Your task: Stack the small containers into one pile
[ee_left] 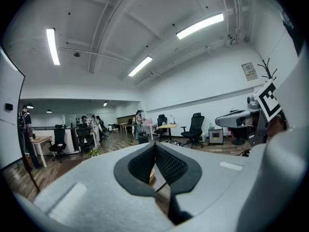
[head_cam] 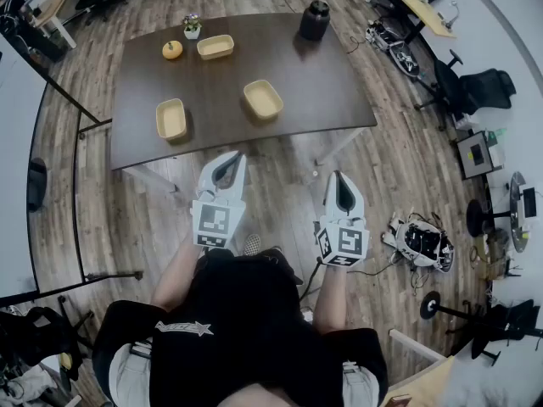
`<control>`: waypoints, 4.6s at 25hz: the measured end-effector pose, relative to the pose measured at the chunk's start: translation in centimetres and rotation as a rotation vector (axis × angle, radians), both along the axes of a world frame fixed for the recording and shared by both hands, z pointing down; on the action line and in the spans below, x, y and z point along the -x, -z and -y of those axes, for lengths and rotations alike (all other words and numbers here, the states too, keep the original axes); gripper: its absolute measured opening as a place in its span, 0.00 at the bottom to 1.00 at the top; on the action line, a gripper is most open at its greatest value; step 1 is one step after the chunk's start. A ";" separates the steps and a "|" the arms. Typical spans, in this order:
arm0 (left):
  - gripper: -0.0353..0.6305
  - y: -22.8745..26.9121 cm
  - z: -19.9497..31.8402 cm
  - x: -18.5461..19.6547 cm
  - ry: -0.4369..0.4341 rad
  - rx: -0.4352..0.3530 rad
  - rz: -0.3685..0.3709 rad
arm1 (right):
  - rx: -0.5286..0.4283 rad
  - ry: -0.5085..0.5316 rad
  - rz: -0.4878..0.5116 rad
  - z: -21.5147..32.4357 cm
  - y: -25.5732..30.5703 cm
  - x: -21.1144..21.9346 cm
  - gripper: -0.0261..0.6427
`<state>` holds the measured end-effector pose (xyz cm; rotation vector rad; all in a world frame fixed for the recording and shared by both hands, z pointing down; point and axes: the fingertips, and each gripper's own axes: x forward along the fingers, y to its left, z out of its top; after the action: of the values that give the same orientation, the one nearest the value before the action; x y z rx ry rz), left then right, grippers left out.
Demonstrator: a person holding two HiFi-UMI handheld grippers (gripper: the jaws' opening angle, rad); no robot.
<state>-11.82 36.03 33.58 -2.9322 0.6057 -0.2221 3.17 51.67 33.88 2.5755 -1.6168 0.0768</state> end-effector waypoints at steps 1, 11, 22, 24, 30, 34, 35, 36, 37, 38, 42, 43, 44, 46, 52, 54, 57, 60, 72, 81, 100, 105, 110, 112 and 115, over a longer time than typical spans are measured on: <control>0.07 0.0 0.1 0.0 0.002 0.000 0.001 | 0.003 0.003 -0.002 0.1 -0.1 0.0 0.05; 0.07 -0.7 1.9 -1.0 0.049 0.007 0.020 | 0.022 0.046 -0.004 2.2 -0.5 -1.6 0.05; 0.07 -2.6 9.7 -7.2 0.094 0.051 0.025 | 0.038 0.134 -0.010 11.8 -1.5 -7.5 0.05; 0.07 -2.7 11.6 -8.8 0.104 0.057 0.023 | 0.043 0.162 -0.009 14.2 -1.6 -8.7 0.05; 0.07 -3.3 18.4 -10.2 0.232 0.098 0.042 | 0.056 0.305 0.001 23.5 -1.2 -11.0 0.05; 0.07 -3.6 23.7 -9.1 0.320 0.113 0.040 | 0.061 0.402 0.005 30.3 -1.3 -10.6 0.05; 0.07 -3.7 24.8 -8.7 0.349 0.118 0.038 | 0.066 0.438 0.003 31.9 -1.5 -10.3 0.05; 0.07 -3.9 25.8 -8.2 0.378 0.124 0.036 | 0.073 0.473 0.002 33.5 -1.6 -9.8 0.05; 0.07 -4.1 26.7 -7.7 0.405 0.130 0.035 | 0.079 0.507 0.000 35.0 -1.8 -9.3 0.05; 0.07 -4.2 27.6 -7.2 0.431 0.136 0.035 | 0.085 0.539 0.000 36.3 -1.9 -8.7 0.05; 0.07 -4.5 30.5 -4.2 0.555 0.146 0.026 | 0.101 0.679 -0.005 41.6 -2.1 -5.9 0.05; 0.07 -4.6 31.0 -3.1 0.590 0.149 0.026 | 0.105 0.716 -0.008 42.7 -2.2 -5.0 0.05; 0.07 -4.8 31.4 -2.0 0.625 0.154 0.027 | 0.110 0.754 -0.011 43.7 -2.4 -3.9 0.05; 0.07 -5.3 31.9 0.5 0.693 0.170 0.027 | 0.121 0.833 -0.016 45.5 -2.6 -1.4 0.05; 0.07 -6.4 32.4 7.1 0.900 0.216 0.009 | 0.157 1.041 -0.011 50.0 -3.7 5.3 0.05; 0.07 -7.0 32.1 9.2 0.967 0.228 0.009 | 0.167 1.104 -0.007 51.1 -4.2 7.6 0.05; 0.07 -8.0 32.0 11.7 1.062 0.250 0.006 | 0.188 1.209 -0.012 53.1 -5.2 10.8 0.05; 0.07 -9.8 33.4 13.0 1.172 0.277 0.012 | 0.223 1.323 -0.005 56.6 -7.6 13.0 0.05; 0.07 -18.2 33.0 15.2 1.381 0.440 0.015 | 0.451 1.555 -0.128 61.2 -19.2 17.3 0.05; 0.07 -23.9 31.6 15.7 1.471 0.551 0.011 | 0.651 1.717 -0.148 62.4 -26.5 20.1 0.35; 0.07 -28.9 29.6 15.9 1.529 0.660 0.012 | 0.839 1.740 -0.266 63.2 -34.2 20.7 0.09; 0.07 -28.2 29.9 16.3 1.525 0.635 0.010 | 0.812 1.701 -0.230 63.5 -33.3 20.5 0.07; 0.07 -26.2 30.7 16.3 1.506 0.584 0.017 | 0.768 1.633 -0.199 64.1 -31.0 19.4 0.07; 0.07 -25.2 31.1 16.1 1.489 0.559 0.020 | 0.739 1.598 -0.177 64.4 -29.8 18.7 0.07; 0.07 -23.6 32.1 15.7 1.461 0.518 0.025 | 0.712 1.541 -0.127 64.6 -28.0 17.3 0.07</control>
<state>-27.56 3.98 57.15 -2.1354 2.8336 -0.5773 -14.16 -12.97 61.84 0.4719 -2.3742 0.2660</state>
